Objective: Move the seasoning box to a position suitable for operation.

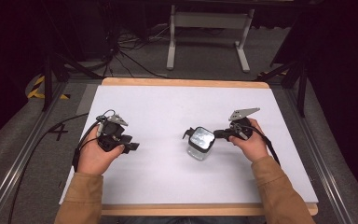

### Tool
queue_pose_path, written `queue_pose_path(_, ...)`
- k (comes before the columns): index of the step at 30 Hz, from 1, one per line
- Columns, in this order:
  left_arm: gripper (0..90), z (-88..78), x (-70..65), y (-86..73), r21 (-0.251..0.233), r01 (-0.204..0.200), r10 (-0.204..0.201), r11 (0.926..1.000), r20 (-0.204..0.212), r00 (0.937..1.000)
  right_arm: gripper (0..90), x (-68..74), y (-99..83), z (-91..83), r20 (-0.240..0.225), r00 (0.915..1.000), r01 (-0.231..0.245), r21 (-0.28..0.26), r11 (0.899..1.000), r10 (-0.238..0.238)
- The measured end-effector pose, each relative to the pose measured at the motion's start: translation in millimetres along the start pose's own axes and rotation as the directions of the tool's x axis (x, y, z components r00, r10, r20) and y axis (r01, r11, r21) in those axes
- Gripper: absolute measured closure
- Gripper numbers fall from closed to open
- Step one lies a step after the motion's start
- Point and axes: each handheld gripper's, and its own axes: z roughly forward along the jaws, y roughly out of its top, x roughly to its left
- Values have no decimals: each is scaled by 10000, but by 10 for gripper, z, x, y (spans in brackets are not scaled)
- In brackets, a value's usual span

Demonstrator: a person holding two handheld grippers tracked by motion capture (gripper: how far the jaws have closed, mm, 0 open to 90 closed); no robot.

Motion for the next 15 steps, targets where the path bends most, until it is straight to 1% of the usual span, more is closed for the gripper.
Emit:
queue_pose_path(1,556,9,-4,1,7,-78,78,10000,-7,10000,888,11,2,22,-174,9998,9,-29,10000,-9)
queue_pose_path(2,554,19,-17,-2,48,-23,22,10000,13,10000,889,30,6,44,-384,9993,-4,6,10000,4)
queue_pose_path(3,553,27,-24,-3,54,-2,2,10000,22,10000,893,48,6,66,-433,9990,100,86,9999,-97)
queue_pose_path(5,550,35,-28,1,140,-84,83,9999,58,9999,896,78,7,83,-219,9995,240,342,9991,-233)
queue_pose_path(6,550,39,-29,6,165,-95,94,9998,91,9999,896,84,4,84,-190,9995,274,440,9987,-266)
queue_pose_path(8,550,55,-35,16,108,-108,107,9999,61,9999,897,80,-10,80,-318,9992,250,460,9986,-235)
queue_pose_path(9,550,60,-36,26,162,-183,182,9997,78,9998,897,82,-16,77,-371,9991,224,530,9983,-205)
queue_pose_path(11,548,73,-45,37,157,-195,194,9997,120,9997,898,88,-23,73,-357,9992,222,501,9985,-204)
queue_pose_path(12,548,79,-49,47,181,-224,221,9996,156,9996,898,102,-31,64,-352,9991,237,585,9980,-216)
queue_pose_path(13,547,91,-51,67,197,-275,271,9994,172,9995,898,124,-40,46,-462,9986,282,689,9972,-250)
queue_pose_path(14,546,91,-51,67,197,-275,271,9994,172,9995,898,124,-40,46,-462,9986,282,689,9972,-250)
queue_pose_path(15,546,100,-50,85,184,-334,330,9993,185,9993,898,156,-53,28,-606,9977,357,776,9963,-310)
